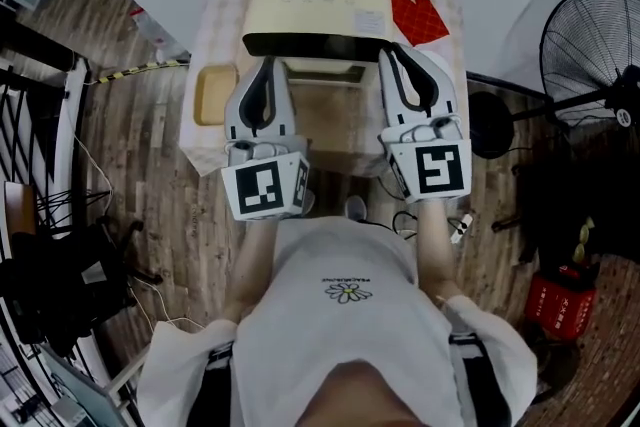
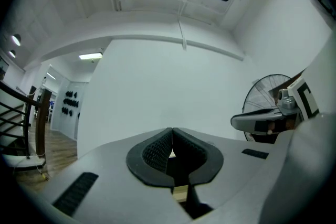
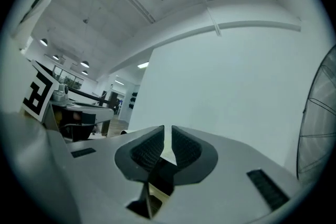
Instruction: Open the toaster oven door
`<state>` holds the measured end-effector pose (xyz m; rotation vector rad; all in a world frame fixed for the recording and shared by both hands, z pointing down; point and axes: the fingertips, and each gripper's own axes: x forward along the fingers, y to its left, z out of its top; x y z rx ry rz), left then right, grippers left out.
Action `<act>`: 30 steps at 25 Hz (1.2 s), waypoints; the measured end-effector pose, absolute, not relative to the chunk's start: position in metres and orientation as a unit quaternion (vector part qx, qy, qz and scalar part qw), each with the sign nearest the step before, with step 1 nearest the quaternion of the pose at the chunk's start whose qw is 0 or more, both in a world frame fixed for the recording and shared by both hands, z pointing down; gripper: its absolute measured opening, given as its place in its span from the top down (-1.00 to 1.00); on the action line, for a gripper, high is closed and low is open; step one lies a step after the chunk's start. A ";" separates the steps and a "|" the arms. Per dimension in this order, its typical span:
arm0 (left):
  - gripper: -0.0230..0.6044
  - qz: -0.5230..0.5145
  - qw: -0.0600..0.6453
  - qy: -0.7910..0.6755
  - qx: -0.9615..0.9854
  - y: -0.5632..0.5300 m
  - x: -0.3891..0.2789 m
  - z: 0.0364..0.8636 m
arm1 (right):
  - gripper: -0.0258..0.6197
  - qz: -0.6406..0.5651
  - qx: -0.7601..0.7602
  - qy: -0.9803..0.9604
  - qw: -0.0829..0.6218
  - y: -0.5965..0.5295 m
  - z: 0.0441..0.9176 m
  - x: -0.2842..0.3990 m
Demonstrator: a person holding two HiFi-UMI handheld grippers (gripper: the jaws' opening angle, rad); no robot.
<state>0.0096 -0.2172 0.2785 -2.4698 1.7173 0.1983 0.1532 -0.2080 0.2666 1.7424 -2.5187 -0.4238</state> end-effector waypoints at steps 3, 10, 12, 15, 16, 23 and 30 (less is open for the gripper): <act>0.87 0.062 0.060 0.568 -0.818 -0.219 0.007 0.283 | 0.77 -0.160 0.518 -0.840 0.040 -0.218 0.257 0.136; 0.87 0.057 0.051 0.560 -0.825 -0.219 0.002 0.288 | 0.51 -0.187 0.408 -0.878 0.164 -0.238 0.274 0.099; 0.87 0.054 0.051 0.556 -0.828 -0.218 0.002 0.291 | 0.37 -0.184 0.385 -0.883 0.196 -0.245 0.284 0.092; 0.87 0.046 0.049 0.552 -0.831 -0.219 0.000 0.299 | 0.37 -0.186 0.351 -0.886 0.240 -0.255 0.297 0.084; 0.87 0.043 0.049 0.550 -0.833 -0.219 -0.001 0.301 | 0.37 -0.190 0.340 -0.884 0.259 -0.258 0.301 0.081; 0.87 0.035 0.029 0.544 -0.838 -0.223 -0.004 0.315 | 0.37 -0.214 0.268 -0.848 0.403 -0.279 0.337 0.073; 0.87 0.020 0.002 0.546 -0.838 -0.227 -0.016 0.336 | 0.37 -0.217 0.249 -0.815 0.476 -0.292 0.354 0.077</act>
